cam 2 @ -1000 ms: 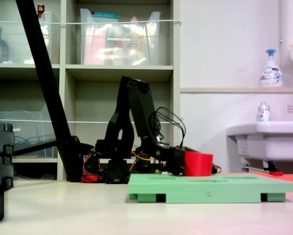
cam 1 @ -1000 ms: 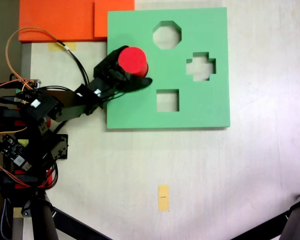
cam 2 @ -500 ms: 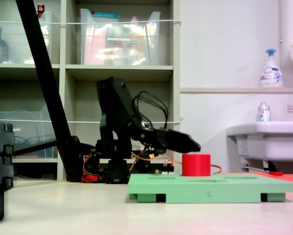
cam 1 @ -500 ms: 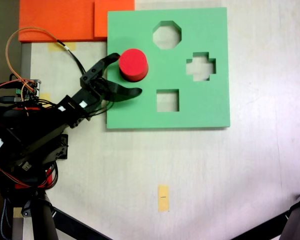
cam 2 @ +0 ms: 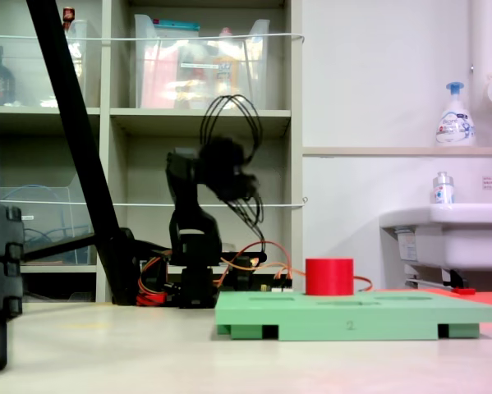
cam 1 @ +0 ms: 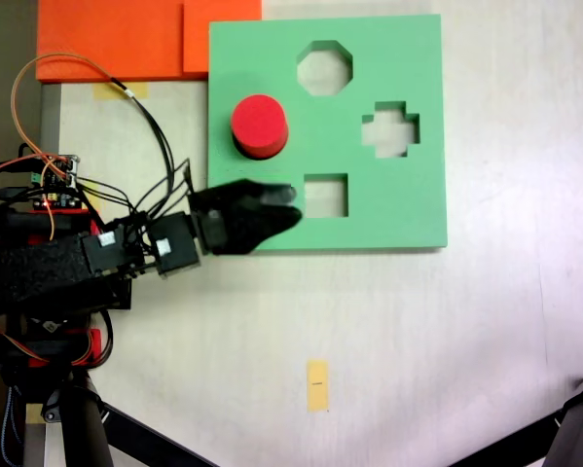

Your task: Put the cylinder block into the corresponding hole

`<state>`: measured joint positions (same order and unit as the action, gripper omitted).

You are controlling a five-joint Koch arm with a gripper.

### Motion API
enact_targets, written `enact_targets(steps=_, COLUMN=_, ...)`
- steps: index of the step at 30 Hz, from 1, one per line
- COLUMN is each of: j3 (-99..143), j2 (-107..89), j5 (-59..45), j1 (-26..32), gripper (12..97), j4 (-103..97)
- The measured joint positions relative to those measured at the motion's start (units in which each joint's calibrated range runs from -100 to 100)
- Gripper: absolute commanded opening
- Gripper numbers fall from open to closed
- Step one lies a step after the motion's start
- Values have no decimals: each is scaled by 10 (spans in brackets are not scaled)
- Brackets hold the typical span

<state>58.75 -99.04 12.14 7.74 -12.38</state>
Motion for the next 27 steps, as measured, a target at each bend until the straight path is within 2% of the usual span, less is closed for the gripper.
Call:
enact_targets(steps=4, j3=31, j2=0, j5=-45, j1=-62, gripper=469, j4=-1)
enact_targets(steps=11, j3=215, j2=0, j5=-97, j1=-104, gripper=468, j4=-1)
enact_targets(steps=20, j3=404, j2=-4, j5=-101, j1=-111, gripper=468, j4=23)
enact_targets(steps=27, j3=405, j2=-5, j5=-114, j1=-110, gripper=465, j4=38)
